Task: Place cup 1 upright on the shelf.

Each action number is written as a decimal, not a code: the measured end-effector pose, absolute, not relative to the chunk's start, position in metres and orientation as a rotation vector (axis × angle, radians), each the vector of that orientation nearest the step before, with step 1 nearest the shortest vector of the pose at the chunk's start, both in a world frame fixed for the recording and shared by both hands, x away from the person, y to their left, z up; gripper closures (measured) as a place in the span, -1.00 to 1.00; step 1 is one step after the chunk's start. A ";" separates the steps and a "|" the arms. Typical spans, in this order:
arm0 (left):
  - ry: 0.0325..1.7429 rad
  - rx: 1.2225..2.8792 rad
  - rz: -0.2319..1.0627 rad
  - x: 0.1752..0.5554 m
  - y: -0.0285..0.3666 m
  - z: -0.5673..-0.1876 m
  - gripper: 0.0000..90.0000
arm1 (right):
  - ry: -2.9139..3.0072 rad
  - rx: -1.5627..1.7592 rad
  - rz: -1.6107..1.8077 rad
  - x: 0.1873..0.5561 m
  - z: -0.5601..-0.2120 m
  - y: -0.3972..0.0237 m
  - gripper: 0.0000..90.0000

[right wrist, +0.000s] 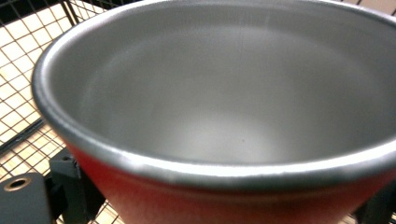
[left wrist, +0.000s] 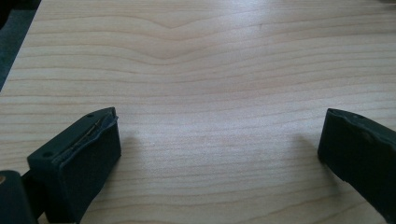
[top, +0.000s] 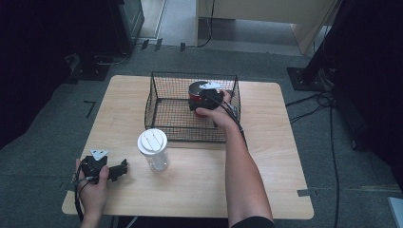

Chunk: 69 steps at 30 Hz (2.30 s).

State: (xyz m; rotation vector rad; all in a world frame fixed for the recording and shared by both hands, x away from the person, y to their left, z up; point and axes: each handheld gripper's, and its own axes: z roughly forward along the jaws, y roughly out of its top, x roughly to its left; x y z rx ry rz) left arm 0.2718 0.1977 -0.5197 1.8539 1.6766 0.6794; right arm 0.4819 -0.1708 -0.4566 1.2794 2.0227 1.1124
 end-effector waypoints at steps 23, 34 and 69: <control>1.677 1.854 0.679 0.272 0.198 -0.520 -1.00 | 1.999 1.316 1.120 0.482 -0.455 -0.173 -0.94; 1.677 1.853 0.680 0.272 0.198 -0.520 -1.00 | 1.918 1.298 1.185 0.478 -0.448 -0.173 -1.00; 1.677 1.852 0.681 0.272 0.197 -0.520 -1.00 | 1.730 1.118 1.391 0.432 -0.373 -0.191 -1.00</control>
